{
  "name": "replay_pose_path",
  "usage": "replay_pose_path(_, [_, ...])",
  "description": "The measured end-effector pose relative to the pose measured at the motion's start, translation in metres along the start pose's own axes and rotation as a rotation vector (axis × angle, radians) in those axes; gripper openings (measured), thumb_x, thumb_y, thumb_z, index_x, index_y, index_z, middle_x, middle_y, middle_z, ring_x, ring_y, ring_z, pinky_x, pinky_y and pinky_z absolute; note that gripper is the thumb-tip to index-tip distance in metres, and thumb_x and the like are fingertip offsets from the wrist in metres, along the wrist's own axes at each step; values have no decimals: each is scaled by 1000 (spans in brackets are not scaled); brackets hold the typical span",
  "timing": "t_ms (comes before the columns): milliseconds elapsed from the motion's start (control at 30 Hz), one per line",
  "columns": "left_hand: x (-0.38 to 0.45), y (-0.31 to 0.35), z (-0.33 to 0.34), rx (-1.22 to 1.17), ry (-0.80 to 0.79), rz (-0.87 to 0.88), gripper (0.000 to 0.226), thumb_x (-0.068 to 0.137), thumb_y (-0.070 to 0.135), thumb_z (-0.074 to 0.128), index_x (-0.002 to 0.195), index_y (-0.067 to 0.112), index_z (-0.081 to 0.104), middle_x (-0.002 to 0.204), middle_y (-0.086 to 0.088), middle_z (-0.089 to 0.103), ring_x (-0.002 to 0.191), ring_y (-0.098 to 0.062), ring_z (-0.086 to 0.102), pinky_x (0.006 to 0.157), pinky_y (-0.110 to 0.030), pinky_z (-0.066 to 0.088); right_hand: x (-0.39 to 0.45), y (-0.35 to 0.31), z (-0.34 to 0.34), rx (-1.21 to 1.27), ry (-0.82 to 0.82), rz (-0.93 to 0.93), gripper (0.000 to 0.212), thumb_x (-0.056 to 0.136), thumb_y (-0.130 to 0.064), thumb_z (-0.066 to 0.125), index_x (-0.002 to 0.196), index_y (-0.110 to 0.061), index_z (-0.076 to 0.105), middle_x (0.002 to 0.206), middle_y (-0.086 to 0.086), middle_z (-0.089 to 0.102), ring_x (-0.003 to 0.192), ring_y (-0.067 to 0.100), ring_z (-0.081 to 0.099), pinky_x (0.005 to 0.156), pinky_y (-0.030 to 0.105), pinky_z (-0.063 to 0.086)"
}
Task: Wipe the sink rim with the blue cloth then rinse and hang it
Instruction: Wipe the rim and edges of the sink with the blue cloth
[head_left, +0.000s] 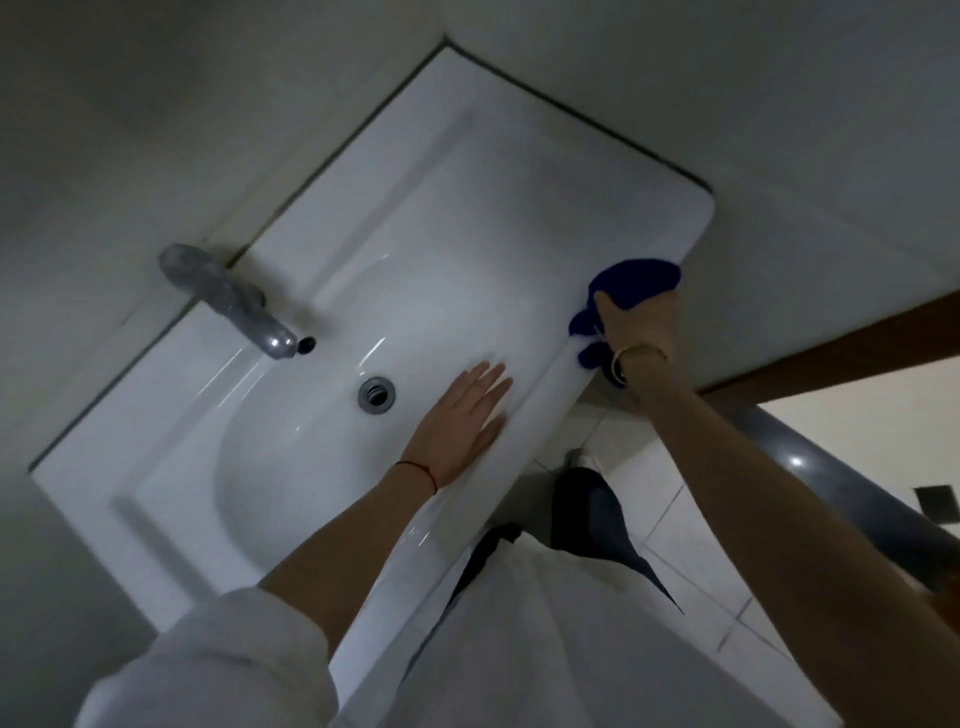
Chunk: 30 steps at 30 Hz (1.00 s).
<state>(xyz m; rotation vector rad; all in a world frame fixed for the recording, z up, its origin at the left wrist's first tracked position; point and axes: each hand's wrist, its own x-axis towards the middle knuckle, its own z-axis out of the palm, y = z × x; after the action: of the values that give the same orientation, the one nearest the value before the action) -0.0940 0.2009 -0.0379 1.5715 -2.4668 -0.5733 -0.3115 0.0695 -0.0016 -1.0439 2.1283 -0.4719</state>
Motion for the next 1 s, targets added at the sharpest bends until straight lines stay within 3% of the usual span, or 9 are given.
replay_pose_path(133, [-40, 5, -2, -32, 70, 10, 41, 103, 16, 48, 140, 0, 48, 151, -16, 40, 144, -31, 34, 121, -44, 25, -61, 18, 28, 30, 5, 18, 96, 82, -54, 65, 147, -2, 18, 146, 14, 38, 126, 32, 47, 101, 39, 41])
replay_pose_path(233, [-65, 5, -4, -62, 67, 34, 40, 102, 17, 50, 139, 0, 50, 150, -17, 42, 143, -30, 34, 122, -41, 21, -113, 40, 54, 33, -18, -5, 94, 82, -52, 66, 146, -2, 18, 144, 15, 37, 123, 34, 48, 95, 40, 43])
replay_pose_path(433, [-119, 7, -1, -128, -28, -4, 62, 102, 40, 44, 153, 9, 27, 160, -6, 27, 149, -14, 14, 121, -21, -3, -129, 41, 56, 4, -74, 0, 97, 82, -53, 66, 147, 0, 17, 146, 16, 38, 128, 33, 45, 100, 39, 42])
replay_pose_path(567, [-151, 12, 4, -152, -30, -55, 68, 101, 45, 42, 155, 10, 20, 161, -4, 24, 150, -14, 12, 122, -23, 3, -124, 32, 47, 41, -38, 0, 93, 84, -51, 65, 147, -1, 18, 147, 15, 37, 131, 31, 42, 103, 37, 38])
replay_pose_path(733, [-185, 21, 15, -258, -23, -184, 75, 98, 46, 50, 156, 15, 14, 161, -2, 22, 150, -15, 13, 122, -26, 10, -177, 51, 78, 41, -37, 0, 94, 84, -52, 64, 147, 0, 17, 144, 16, 38, 124, 33, 47, 97, 38, 44])
replay_pose_path(867, [-203, 27, 20, -280, 3, -201, 76, 98, 40, 53, 156, 10, 14, 160, -5, 24, 149, -21, 19, 124, -33, 11, -211, 72, 100, 53, -91, -23, 89, 84, -52, 64, 142, 1, 23, 138, 16, 44, 118, 29, 51, 89, 31, 45])
replay_pose_path(1000, [-215, 30, 21, -246, -4, -198, 78, 98, 37, 50, 157, 11, 6, 161, -8, 21, 149, -23, 18, 125, -36, 12, -187, 64, 89, 18, -119, -30, 92, 84, -55, 62, 145, 2, 23, 142, 15, 44, 123, 30, 49, 98, 34, 44])
